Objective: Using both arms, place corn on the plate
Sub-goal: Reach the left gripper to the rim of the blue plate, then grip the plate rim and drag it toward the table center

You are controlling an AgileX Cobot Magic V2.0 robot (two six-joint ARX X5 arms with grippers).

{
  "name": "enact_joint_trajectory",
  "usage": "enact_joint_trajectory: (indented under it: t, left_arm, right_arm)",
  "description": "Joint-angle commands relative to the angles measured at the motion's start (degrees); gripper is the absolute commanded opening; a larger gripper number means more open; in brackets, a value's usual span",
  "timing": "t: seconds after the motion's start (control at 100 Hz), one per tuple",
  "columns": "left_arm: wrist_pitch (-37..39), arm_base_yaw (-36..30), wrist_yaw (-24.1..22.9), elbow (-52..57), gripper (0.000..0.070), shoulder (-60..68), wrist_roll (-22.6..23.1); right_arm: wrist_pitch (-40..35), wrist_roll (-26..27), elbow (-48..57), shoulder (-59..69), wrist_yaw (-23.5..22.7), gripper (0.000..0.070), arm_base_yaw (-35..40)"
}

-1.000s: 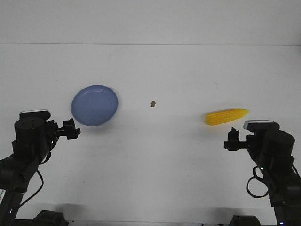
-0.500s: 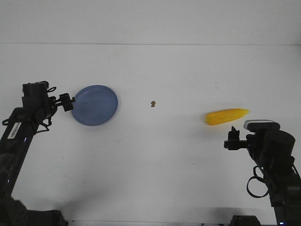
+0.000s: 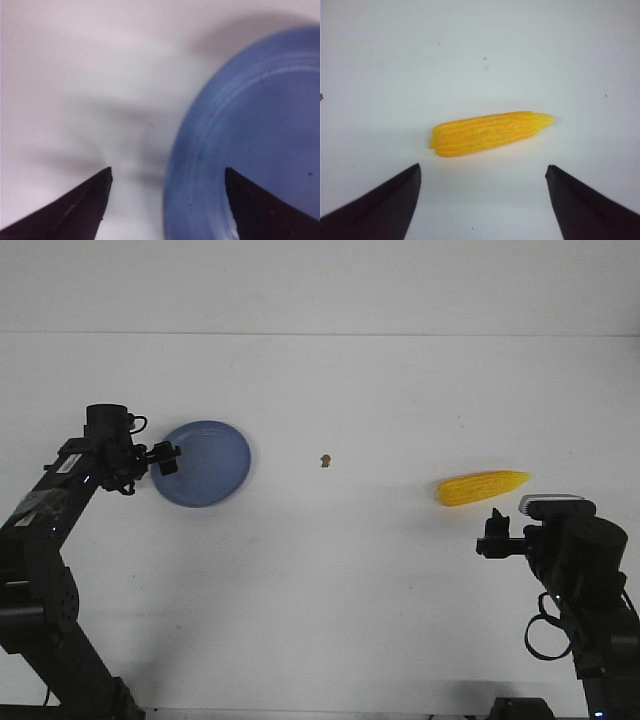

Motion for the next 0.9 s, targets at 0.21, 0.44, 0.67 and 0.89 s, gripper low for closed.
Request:
enact_joint_trajectory:
  t: [0.21,0.44,0.67,0.89]
  left_arm:
    - [0.2,0.0,1.6,1.0,0.0207,2.5,0.1]
    - [-0.6,0.3,2.4,1.0,0.0007,1.9,0.8]
    - [-3.0,0.3,9.6,1.0,0.0007,-5.1,2.2]
    - [-9.0,-2.5,14.7,0.3,0.0007,-14.4,5.3]
  right_arm:
    - [0.9,0.5,0.9,0.2,0.1,0.053,0.0]
    - [0.9,0.5,0.9,0.2,0.1,0.053,0.0]
    - [0.9,0.5,0.9,0.2,0.1,0.053,0.0]
    - [0.9,0.5,0.9,0.2,0.1,0.0529,0.0]
